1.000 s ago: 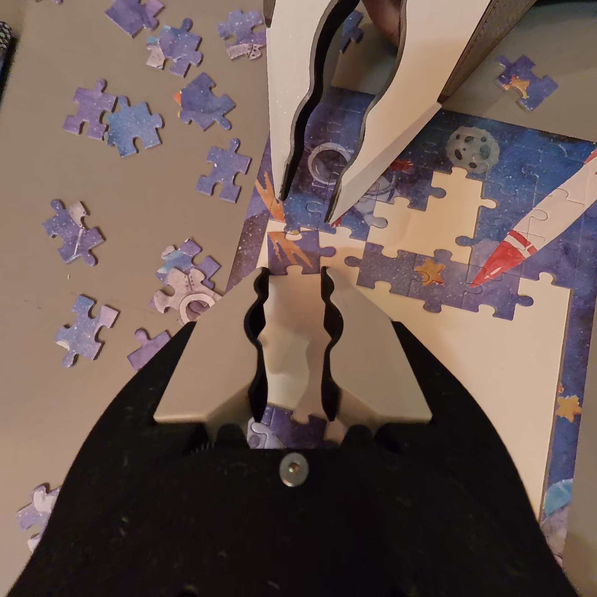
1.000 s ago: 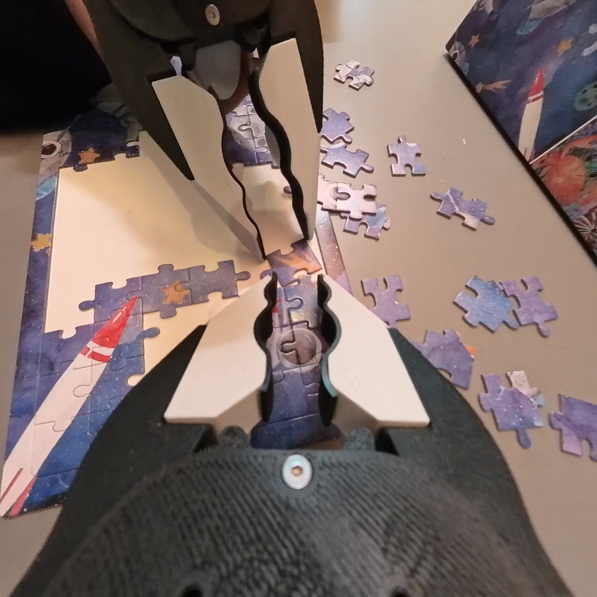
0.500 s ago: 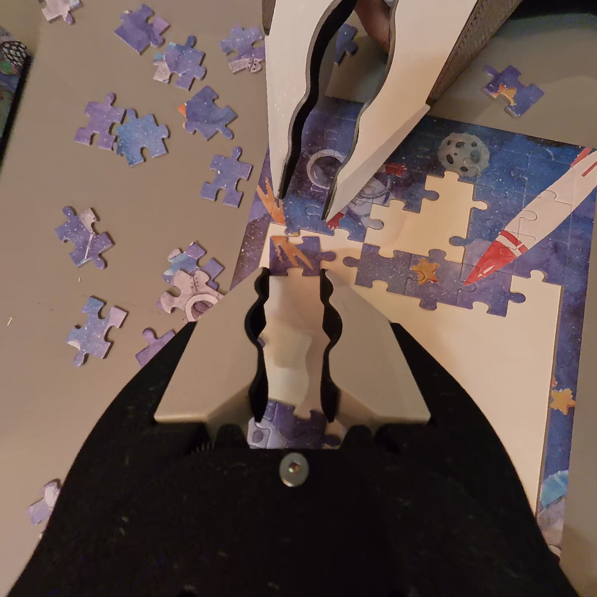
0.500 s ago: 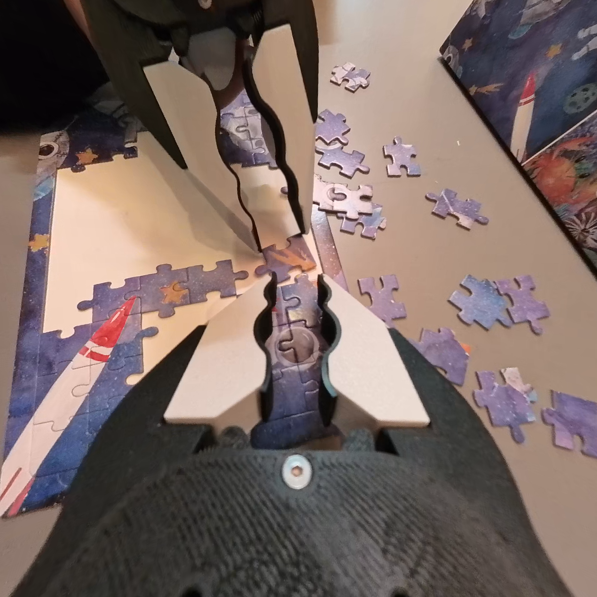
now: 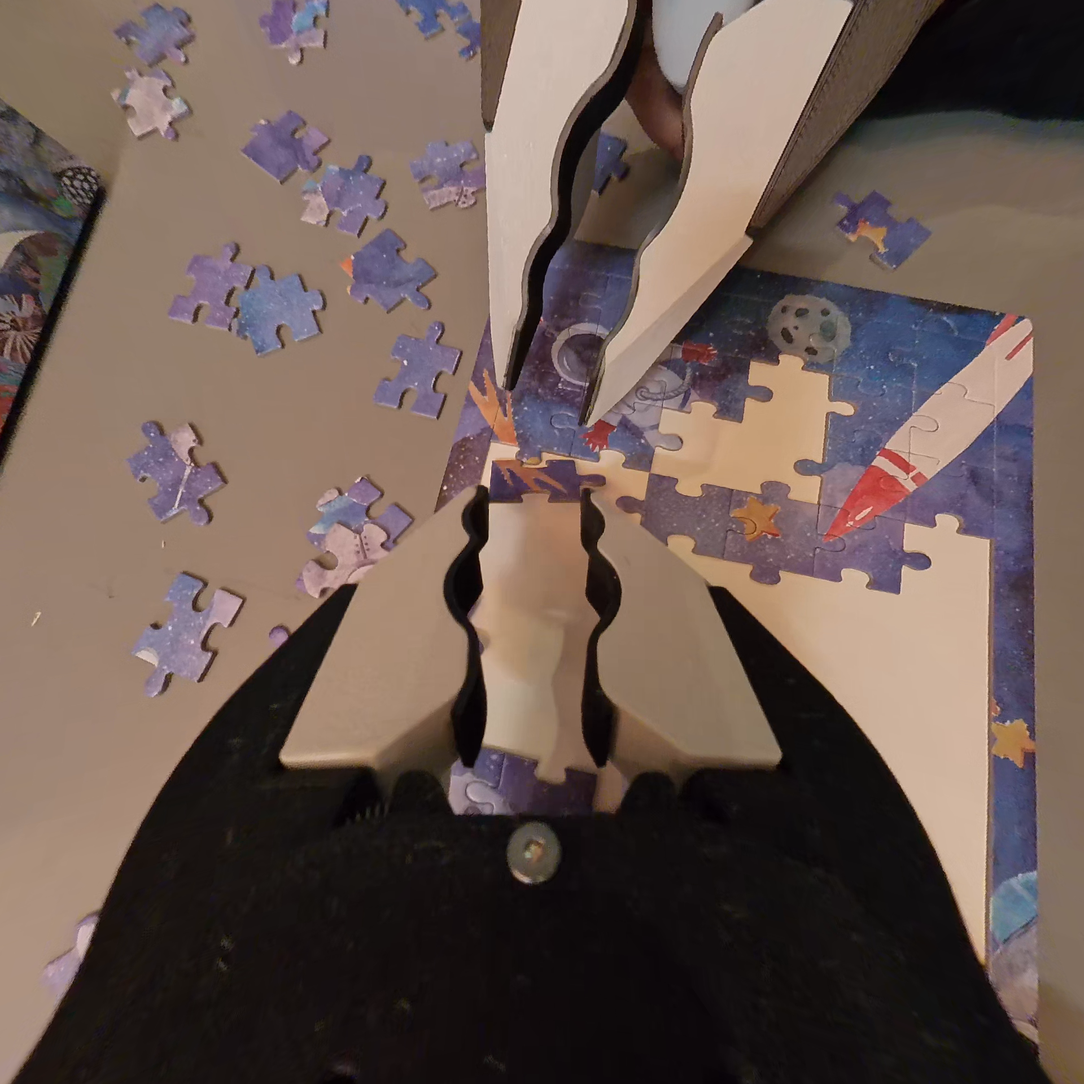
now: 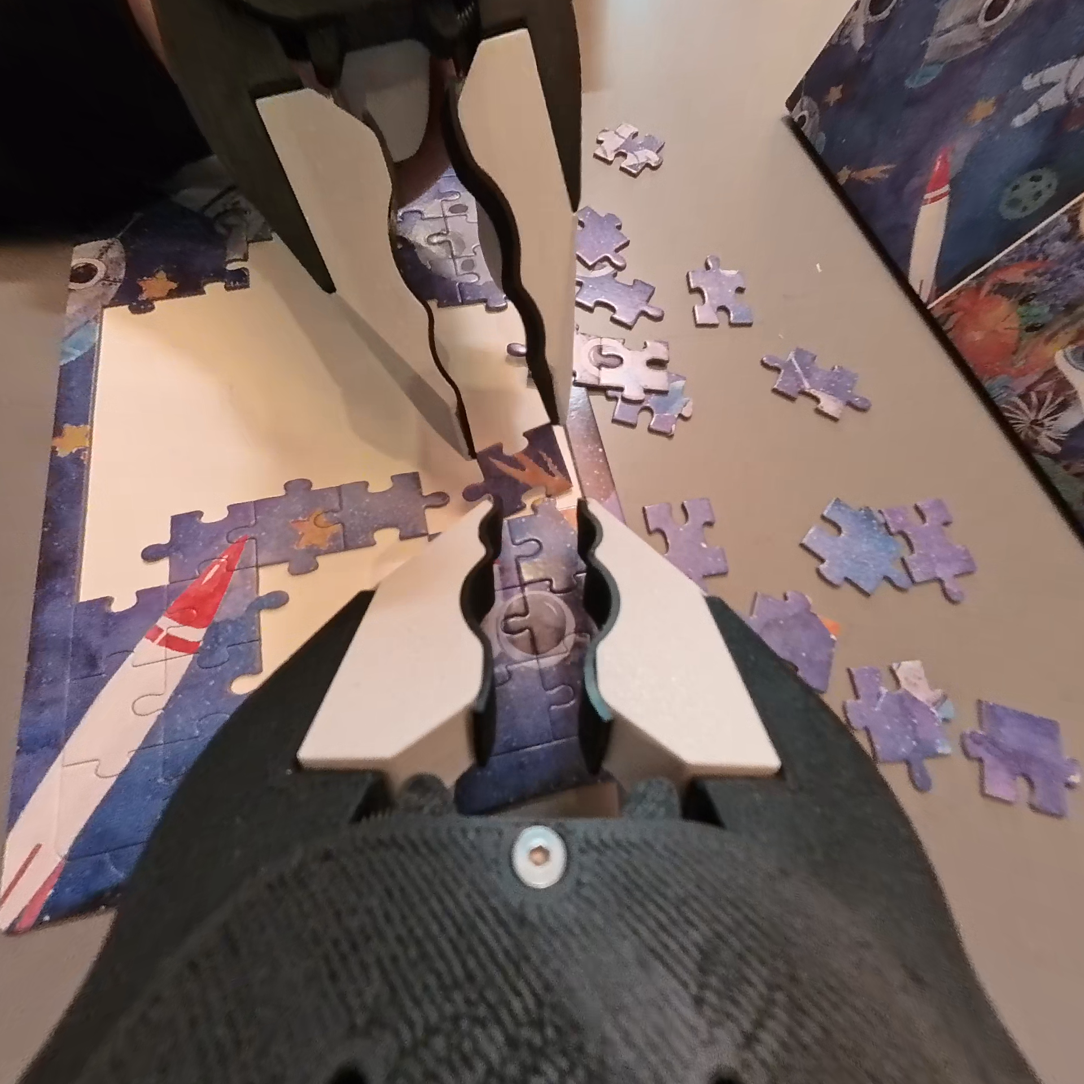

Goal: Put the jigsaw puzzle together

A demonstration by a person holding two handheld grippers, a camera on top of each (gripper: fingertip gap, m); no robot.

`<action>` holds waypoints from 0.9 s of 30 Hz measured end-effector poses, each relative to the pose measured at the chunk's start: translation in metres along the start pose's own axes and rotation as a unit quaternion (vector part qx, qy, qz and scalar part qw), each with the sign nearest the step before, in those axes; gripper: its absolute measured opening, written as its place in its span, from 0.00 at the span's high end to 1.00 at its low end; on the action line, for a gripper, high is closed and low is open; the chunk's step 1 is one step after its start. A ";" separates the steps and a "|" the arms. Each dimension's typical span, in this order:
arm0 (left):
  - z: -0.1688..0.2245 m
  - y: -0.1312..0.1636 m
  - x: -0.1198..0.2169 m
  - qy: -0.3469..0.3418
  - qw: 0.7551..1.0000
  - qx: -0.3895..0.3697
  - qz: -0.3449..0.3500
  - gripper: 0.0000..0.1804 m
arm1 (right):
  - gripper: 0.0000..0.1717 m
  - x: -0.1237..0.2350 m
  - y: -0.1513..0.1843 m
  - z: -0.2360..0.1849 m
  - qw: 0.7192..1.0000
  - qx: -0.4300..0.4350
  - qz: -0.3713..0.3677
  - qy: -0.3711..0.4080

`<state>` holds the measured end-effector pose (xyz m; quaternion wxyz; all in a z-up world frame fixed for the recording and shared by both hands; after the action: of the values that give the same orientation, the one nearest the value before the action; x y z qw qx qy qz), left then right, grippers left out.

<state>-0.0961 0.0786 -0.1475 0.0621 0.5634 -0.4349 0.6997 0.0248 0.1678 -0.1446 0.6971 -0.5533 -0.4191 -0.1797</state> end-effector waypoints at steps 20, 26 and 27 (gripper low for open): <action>0.000 0.004 -0.009 0.020 0.999 0.010 -0.025 0.73 | 0.86 0.005 -0.002 -0.001 1.000 0.005 0.004 0.010; 0.001 0.001 -0.014 -0.002 0.999 0.021 -0.037 0.74 | 0.86 0.005 -0.002 -0.001 1.000 0.004 0.004 0.010; 0.001 0.001 -0.014 -0.005 0.999 0.019 -0.040 0.75 | 0.86 0.005 -0.002 -0.001 1.000 0.004 0.004 0.011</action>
<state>-0.0912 0.0824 -0.1597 0.0772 0.5852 -0.3992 0.7015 0.0267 0.1677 -0.1398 0.7045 -0.5501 -0.4103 -0.1810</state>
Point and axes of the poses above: each gripper's, where its closed fingertips meet, x back along the fingers, y out of its underside, z = x × y across the jaws, the point moved 9 cm from there along x, back along the fingers, and after that the axes turned 13 degrees about -z, right-handed, at the moved point
